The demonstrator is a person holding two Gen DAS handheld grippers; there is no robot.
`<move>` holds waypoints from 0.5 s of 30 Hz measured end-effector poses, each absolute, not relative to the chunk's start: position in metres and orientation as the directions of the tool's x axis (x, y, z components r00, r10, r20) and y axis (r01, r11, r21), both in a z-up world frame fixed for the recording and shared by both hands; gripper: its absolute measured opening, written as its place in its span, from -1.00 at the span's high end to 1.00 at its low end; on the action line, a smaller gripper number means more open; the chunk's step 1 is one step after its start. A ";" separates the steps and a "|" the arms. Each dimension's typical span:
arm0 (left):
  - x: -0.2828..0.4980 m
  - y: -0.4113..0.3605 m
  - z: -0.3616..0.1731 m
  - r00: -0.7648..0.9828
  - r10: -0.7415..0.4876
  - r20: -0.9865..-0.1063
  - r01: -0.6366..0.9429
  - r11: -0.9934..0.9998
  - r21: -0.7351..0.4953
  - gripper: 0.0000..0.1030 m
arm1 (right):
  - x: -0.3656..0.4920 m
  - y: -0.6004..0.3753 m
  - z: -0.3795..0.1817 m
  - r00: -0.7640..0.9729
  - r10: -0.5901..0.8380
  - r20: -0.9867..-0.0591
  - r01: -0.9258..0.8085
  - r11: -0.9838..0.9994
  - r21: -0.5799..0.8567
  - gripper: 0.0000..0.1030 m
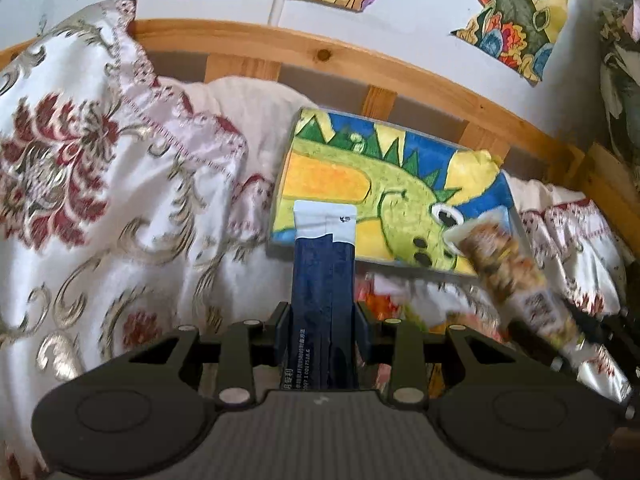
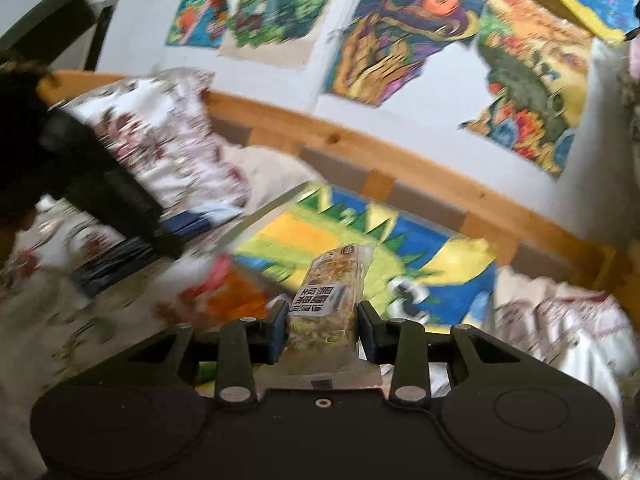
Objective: Organize snacks
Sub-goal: 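Carry both packets into the dinosaur tray and open both tools to release them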
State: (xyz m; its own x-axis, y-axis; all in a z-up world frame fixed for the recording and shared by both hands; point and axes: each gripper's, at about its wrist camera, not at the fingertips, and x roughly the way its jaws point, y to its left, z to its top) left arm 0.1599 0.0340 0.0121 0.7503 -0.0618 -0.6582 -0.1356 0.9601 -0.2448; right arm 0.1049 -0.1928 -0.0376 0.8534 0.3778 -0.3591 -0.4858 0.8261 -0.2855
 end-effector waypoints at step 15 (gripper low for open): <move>0.286 -0.031 0.008 0.786 -0.099 -0.611 -0.061 0.970 -0.235 0.28 | 0.222 -0.251 -0.030 0.914 0.312 -0.261 -0.376 0.892 -0.252 0.25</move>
State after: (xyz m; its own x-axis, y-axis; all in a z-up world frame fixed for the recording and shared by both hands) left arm 0.2863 -0.0312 0.0083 0.7858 -0.0985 -0.6106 -0.0609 0.9701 -0.2349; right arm 0.2218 -0.2511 -0.0301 0.9138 0.3115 -0.2605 -0.3758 0.8919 -0.2516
